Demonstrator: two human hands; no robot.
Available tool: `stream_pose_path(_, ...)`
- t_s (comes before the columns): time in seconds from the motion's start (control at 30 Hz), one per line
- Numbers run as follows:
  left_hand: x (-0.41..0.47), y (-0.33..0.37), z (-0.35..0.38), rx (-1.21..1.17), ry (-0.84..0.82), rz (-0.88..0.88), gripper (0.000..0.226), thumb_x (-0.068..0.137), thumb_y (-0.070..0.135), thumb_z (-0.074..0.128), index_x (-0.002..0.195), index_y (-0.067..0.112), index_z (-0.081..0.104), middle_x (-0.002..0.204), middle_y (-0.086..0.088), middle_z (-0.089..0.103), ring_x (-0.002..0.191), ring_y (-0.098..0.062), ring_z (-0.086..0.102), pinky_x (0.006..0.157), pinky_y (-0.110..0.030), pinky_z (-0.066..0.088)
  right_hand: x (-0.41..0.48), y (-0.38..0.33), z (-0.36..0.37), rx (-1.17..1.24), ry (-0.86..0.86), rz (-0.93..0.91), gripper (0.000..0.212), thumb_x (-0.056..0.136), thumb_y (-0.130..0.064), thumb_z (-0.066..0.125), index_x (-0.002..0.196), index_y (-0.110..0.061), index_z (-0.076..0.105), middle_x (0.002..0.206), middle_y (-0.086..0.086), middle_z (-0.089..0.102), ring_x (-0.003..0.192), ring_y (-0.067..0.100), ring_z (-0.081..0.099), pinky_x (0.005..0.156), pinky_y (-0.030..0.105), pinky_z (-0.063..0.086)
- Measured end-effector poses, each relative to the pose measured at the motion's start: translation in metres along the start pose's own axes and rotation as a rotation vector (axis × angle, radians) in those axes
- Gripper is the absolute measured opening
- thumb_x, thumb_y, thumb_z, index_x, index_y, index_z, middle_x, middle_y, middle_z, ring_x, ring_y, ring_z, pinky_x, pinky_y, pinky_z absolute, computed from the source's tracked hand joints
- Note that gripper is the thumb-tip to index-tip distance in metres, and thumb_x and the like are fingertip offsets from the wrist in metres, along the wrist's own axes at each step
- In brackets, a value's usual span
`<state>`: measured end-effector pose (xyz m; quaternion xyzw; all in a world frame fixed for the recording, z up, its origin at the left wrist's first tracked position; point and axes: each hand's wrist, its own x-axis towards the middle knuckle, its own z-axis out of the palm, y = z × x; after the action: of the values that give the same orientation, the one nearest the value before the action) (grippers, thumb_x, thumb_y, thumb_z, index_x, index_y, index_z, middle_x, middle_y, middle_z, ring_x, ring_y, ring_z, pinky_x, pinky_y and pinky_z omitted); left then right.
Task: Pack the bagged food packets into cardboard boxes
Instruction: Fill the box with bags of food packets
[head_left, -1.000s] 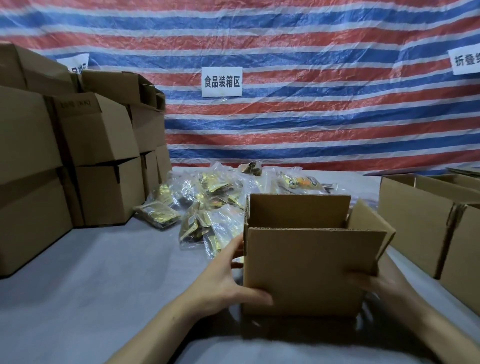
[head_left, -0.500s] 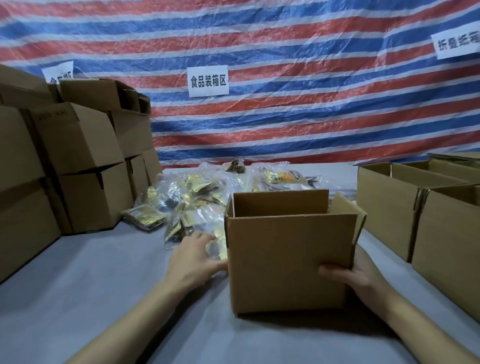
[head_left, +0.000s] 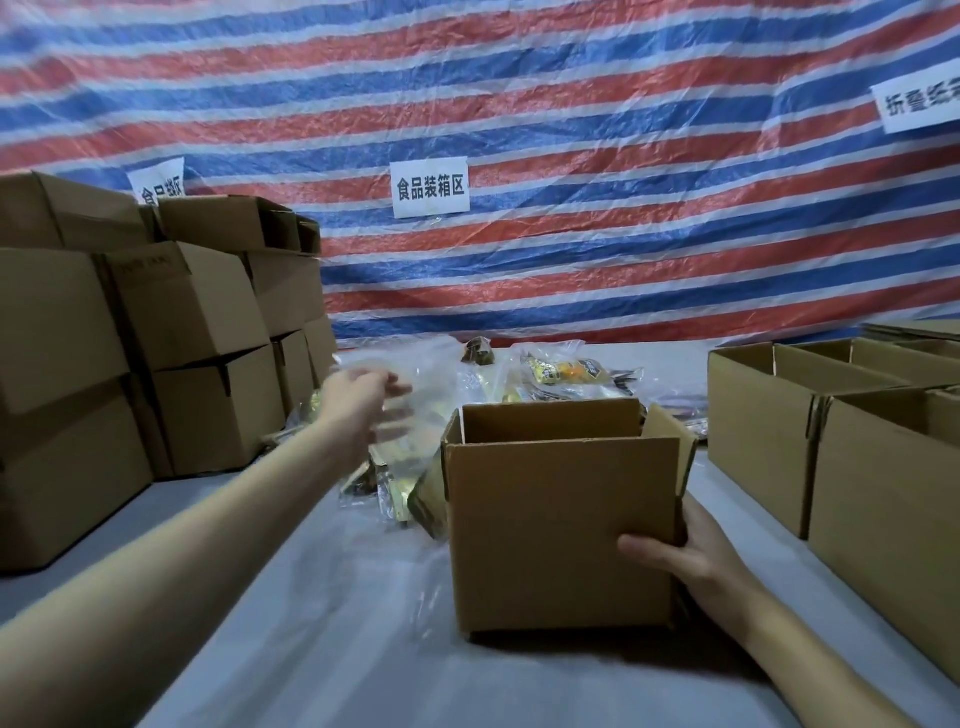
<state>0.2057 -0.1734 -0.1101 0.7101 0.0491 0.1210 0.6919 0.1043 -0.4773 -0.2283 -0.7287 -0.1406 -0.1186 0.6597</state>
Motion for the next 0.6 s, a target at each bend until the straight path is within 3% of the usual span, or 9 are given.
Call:
stream_pose_path(0.2,-0.017,0.055,0.008,0.007,-0.008,0.194,0.022,0.109,0.017,0.040,0.101,0.012,0.060,0.107,-0.013,0.072,0.098,-0.032,0.072,0.090,-0.047,0.059,-0.002,-0.002,0.002,0.015,-0.028,-0.021,0.084,0.049,-0.047,0.083,0.126,-0.027,0.056,0.114,-0.011,0.073,0.104,0.010,0.070,0.079,0.020,0.056)
stream_pose_path(0.43,-0.033,0.124,0.014,-0.153,0.002,0.390,0.021,0.110,0.021,0.040,0.100,0.017,0.058,0.098,-0.001,0.075,0.092,-0.023,0.074,0.078,-0.037,0.060,-0.001,0.000,0.003,0.018,-0.065,-0.031,0.083,0.053,-0.047,0.082,0.128,-0.024,0.057,0.117,-0.007,0.073,0.108,0.014,0.069,0.083,0.025,0.057)
stream_pose_path(0.6,-0.045,0.157,0.031,-0.252,-0.019,0.432,0.018,0.111,0.022,0.039,0.105,0.019,0.056,0.101,0.000,0.075,0.096,-0.022,0.075,0.080,-0.037,0.060,0.000,0.003,0.003,0.040,-0.069,-0.022,0.083,0.055,-0.045,0.084,0.130,-0.021,0.057,0.119,-0.001,0.073,0.110,0.019,0.070,0.085,0.030,0.058)
